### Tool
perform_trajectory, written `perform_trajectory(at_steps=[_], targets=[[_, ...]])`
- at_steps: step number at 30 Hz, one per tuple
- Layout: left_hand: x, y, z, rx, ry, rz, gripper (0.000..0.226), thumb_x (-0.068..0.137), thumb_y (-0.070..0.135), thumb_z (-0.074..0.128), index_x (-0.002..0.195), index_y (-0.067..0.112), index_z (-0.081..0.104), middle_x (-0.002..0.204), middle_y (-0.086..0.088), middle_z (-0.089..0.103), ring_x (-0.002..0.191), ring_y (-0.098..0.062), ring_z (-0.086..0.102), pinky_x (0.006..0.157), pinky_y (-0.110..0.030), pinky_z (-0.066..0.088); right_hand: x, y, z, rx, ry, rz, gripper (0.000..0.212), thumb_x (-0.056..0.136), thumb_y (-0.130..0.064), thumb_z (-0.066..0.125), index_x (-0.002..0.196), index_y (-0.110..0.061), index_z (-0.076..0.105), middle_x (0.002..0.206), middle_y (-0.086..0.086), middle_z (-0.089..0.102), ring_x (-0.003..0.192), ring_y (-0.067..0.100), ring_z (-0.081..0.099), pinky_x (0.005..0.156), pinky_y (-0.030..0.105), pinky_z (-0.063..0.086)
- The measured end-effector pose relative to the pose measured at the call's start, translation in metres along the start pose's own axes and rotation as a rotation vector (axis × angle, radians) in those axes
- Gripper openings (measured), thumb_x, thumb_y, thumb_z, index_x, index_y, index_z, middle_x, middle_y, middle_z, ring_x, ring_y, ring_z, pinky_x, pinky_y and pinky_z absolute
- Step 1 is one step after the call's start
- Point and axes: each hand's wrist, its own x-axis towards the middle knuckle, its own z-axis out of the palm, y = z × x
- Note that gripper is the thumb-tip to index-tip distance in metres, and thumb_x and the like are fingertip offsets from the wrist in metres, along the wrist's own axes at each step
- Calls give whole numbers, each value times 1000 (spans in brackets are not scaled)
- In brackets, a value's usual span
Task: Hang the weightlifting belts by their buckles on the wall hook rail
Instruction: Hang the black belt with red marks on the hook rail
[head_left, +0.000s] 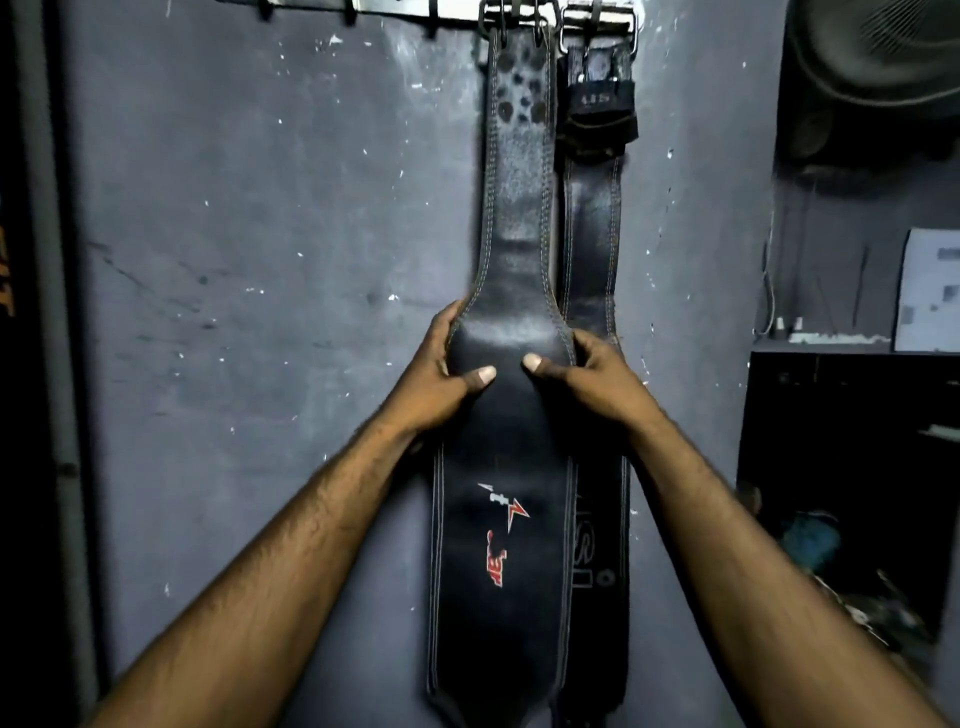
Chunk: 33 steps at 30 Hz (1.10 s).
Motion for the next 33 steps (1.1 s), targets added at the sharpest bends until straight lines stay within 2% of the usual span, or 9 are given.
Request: perform_trajectory(at_steps=[3, 6, 11, 13, 17, 21, 25, 28, 33], targets=[[-8, -8, 8, 7, 132, -19, 76, 75, 10, 75, 142, 27, 42, 136, 4, 60, 125, -11, 58, 111, -38, 46, -8, 11, 8, -38, 42, -20, 45, 82, -13, 78, 121, -14, 55, 114, 5, 72, 106, 25, 70, 98, 40, 55], [-9, -7, 14, 25, 221, -40, 75, 72, 17, 75, 140, 28, 45, 131, 6, 64, 122, -10, 60, 110, -41, 46, -9, 20, 17, -150, 202, -110, 49, 71, -34, 80, 113, -33, 54, 106, -8, 71, 102, 17, 69, 97, 43, 55], [-37, -26, 16, -99, 117, -109, 85, 75, 17, 79, 146, 25, 34, 141, 0, 56, 128, -15, 57, 111, -45, 45, -16, 31, 7, -219, 93, 46, 74, 56, -53, 85, 113, -31, 44, 111, -5, 71, 104, 20, 69, 96, 46, 55], [-50, -32, 24, -62, 165, -156, 83, 74, 23, 79, 145, 29, 36, 141, 1, 58, 127, -16, 58, 110, -44, 46, -26, 44, 9, -226, 33, 114, 77, 53, -51, 87, 112, -34, 41, 113, -4, 70, 105, 20, 69, 96, 47, 55], [-57, -22, 36, 16, 320, -157, 72, 80, 20, 78, 143, 27, 42, 137, 3, 61, 123, -14, 60, 108, -34, 47, -43, 55, 16, -214, 135, 73, 62, 58, -48, 85, 107, -39, 47, 111, -9, 72, 106, 15, 68, 100, 44, 53], [-74, -44, 29, 8, 222, -221, 70, 71, 31, 79, 132, 34, 44, 128, 3, 65, 114, -15, 65, 103, -43, 52, -52, 54, 24, -277, 117, 108, 67, 68, -35, 88, 119, -26, 45, 117, -1, 70, 107, 18, 66, 100, 38, 53], [-86, -57, 34, 17, 279, -226, 66, 71, 32, 78, 128, 37, 46, 125, 5, 67, 113, -16, 65, 103, -43, 52, -64, 65, 31, -383, 62, 185, 72, 72, -35, 87, 122, -21, 38, 121, 4, 66, 107, 23, 64, 88, 25, 48], [-86, -64, 34, -12, 270, -226, 72, 68, 41, 77, 132, 36, 44, 130, 5, 65, 118, -16, 63, 105, -44, 50, -65, 66, 31, -400, 102, 183, 72, 70, -41, 87, 120, -23, 39, 119, 5, 67, 108, 27, 64, 92, 32, 52], [-121, -77, 43, -32, 160, -246, 77, 79, 13, 74, 144, 24, 34, 136, -2, 59, 121, -17, 61, 107, -40, 48, -89, 89, 36, -581, -53, 324, 93, 70, -37, 87, 136, -22, 24, 128, 14, 62, 114, 35, 62, 94, 37, 51]])
